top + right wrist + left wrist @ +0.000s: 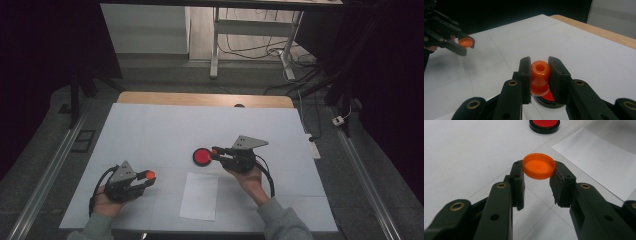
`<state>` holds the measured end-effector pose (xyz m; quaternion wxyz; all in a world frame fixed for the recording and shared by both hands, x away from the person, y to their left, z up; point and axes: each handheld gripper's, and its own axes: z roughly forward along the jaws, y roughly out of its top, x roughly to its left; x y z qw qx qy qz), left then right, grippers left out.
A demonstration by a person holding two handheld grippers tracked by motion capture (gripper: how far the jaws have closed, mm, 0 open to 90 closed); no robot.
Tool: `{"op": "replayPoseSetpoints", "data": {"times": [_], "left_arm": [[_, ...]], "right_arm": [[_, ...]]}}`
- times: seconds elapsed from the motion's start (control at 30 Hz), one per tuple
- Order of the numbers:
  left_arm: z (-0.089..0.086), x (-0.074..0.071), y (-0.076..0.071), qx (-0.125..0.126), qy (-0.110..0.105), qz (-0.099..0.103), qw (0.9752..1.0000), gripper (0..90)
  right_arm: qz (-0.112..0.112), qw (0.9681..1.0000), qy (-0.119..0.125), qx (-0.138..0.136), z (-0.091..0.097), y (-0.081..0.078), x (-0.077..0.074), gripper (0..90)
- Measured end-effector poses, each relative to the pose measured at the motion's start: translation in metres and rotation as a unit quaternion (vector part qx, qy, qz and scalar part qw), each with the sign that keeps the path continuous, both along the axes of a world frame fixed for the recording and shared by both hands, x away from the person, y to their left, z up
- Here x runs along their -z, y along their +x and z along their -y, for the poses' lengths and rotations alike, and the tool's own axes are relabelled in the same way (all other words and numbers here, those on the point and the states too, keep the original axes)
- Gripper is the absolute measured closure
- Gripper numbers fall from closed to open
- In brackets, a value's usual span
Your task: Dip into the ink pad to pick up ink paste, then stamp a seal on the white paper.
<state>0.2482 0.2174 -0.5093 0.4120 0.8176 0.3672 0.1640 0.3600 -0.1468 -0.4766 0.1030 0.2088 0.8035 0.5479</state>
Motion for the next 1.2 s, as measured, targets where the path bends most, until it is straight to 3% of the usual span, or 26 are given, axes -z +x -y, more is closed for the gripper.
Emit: {"op": "replayPoseSetpoints", "data": {"times": [0.23,0.5,1.2], "left_arm": [[0.001,-0.001,-0.001,0.001,0.000,0.001,1.0000,64.8],[0.001,0.000,0.000,0.001,0.002,0.001,1.0000,64.8],[0.001,0.000,0.000,0.005,0.001,0.000,1.0000,64.8]], "right_arm": [[0.003,0.9999,0.004,-0.012,-0.001,-0.012,-0.004,72.1],[0.006,0.9993,-0.011,-0.035,-0.002,-0.029,-0.001,72.1],[-0.008,0.9971,-0.031,-0.069,-0.015,-0.042,0.011,72.0]]}}
